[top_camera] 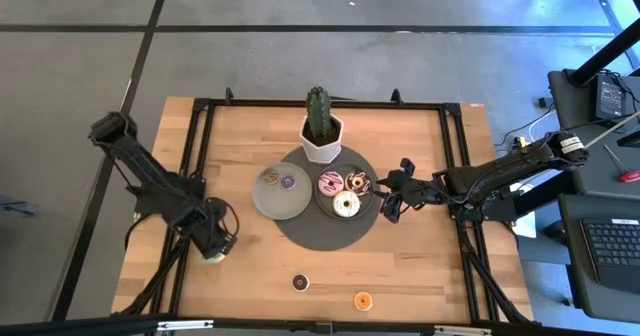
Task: Pick & Place donuts
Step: Put the big light green donut on the dark gray plate
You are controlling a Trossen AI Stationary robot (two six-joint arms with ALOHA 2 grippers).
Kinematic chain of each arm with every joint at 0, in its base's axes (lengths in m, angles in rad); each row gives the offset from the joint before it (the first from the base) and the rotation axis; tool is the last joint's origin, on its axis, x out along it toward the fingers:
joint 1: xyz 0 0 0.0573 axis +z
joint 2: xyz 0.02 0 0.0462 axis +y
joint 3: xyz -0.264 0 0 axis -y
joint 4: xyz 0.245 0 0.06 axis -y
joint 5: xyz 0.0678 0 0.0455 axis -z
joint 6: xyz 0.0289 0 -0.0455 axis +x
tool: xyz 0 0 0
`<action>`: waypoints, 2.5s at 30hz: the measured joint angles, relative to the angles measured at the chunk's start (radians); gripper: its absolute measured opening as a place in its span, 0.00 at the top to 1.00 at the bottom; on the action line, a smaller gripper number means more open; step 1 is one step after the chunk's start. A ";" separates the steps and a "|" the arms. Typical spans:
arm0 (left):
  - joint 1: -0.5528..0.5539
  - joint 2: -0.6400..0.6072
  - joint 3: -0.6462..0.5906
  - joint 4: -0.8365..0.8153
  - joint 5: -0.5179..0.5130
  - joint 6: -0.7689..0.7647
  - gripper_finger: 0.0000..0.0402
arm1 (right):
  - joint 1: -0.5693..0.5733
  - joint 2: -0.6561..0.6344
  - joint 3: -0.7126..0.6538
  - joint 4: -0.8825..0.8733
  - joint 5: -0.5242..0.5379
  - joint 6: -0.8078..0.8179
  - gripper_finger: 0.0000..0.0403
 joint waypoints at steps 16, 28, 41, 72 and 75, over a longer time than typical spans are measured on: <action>-0.107 0.155 0.000 0.028 0.037 -0.093 0.67 | 0.000 0.000 0.000 0.001 0.001 0.003 0.62; -0.104 0.205 0.000 0.051 0.026 0.064 0.68 | 0.000 0.000 0.000 0.001 0.001 0.003 0.62; -0.026 0.177 0.033 0.032 0.007 0.272 0.98 | 0.000 0.000 0.000 0.001 0.001 -0.001 0.62; 0.757 0.744 0.925 0.244 -0.282 1.887 0.99 | -0.001 0.000 -0.001 -0.037 0.002 -0.023 0.62; 0.780 0.835 1.009 0.234 -0.296 1.913 0.99 | -0.001 0.000 -0.001 -0.037 0.002 -0.023 0.62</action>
